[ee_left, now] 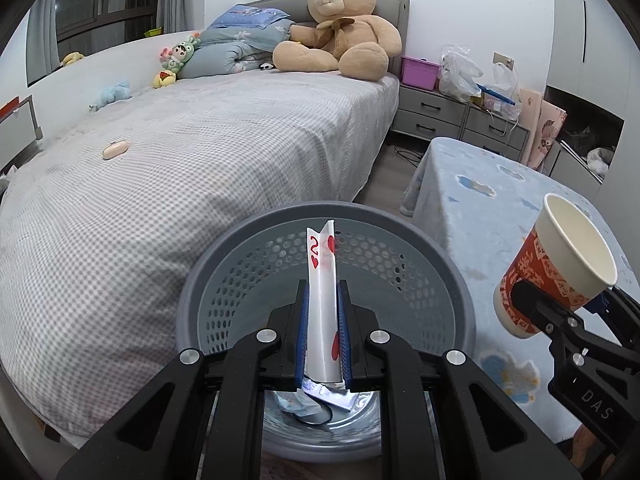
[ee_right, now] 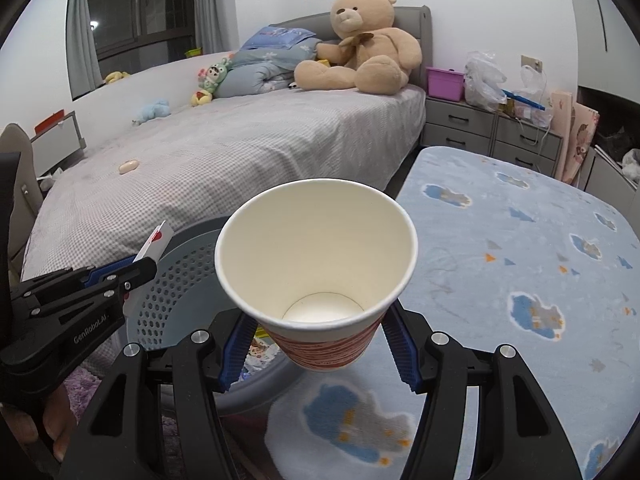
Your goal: Collect trash
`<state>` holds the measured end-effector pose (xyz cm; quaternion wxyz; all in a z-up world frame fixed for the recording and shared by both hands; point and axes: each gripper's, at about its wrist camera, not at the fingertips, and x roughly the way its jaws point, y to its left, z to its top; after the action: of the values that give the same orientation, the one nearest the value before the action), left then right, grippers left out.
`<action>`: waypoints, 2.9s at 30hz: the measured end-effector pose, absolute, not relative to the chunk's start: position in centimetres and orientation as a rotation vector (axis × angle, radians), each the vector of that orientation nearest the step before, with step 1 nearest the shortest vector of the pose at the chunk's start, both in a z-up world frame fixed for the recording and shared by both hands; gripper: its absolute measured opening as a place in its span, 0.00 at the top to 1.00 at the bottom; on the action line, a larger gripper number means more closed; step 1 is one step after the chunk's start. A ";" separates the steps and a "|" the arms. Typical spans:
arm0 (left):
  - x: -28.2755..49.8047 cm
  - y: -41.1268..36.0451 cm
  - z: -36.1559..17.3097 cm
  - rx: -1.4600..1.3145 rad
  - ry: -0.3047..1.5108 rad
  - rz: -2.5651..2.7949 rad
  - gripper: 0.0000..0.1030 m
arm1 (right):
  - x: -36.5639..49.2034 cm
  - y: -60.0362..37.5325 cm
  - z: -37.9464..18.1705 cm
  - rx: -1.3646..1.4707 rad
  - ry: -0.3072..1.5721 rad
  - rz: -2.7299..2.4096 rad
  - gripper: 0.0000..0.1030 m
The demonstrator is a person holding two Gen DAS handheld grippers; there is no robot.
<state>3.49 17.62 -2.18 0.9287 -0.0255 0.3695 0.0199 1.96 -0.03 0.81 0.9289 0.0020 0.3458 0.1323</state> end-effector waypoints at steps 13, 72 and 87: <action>6.7 20.2 -1.4 -0.017 0.750 0.065 0.87 | 5.0 3.0 1.5 0.019 0.706 0.348 0.43; 7.3 22.8 -4.4 -0.082 0.822 0.142 0.24 | 6.2 4.9 -1.8 -0.001 0.804 0.377 0.26; 7.5 22.9 -4.6 -0.080 0.832 0.157 0.20 | 6.1 4.9 -1.8 -0.001 0.803 0.377 0.24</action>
<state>7.48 22.90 -4.64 0.9110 -0.0387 0.4035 0.0763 6.13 4.87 -1.79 0.9032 -0.0007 0.3887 0.1823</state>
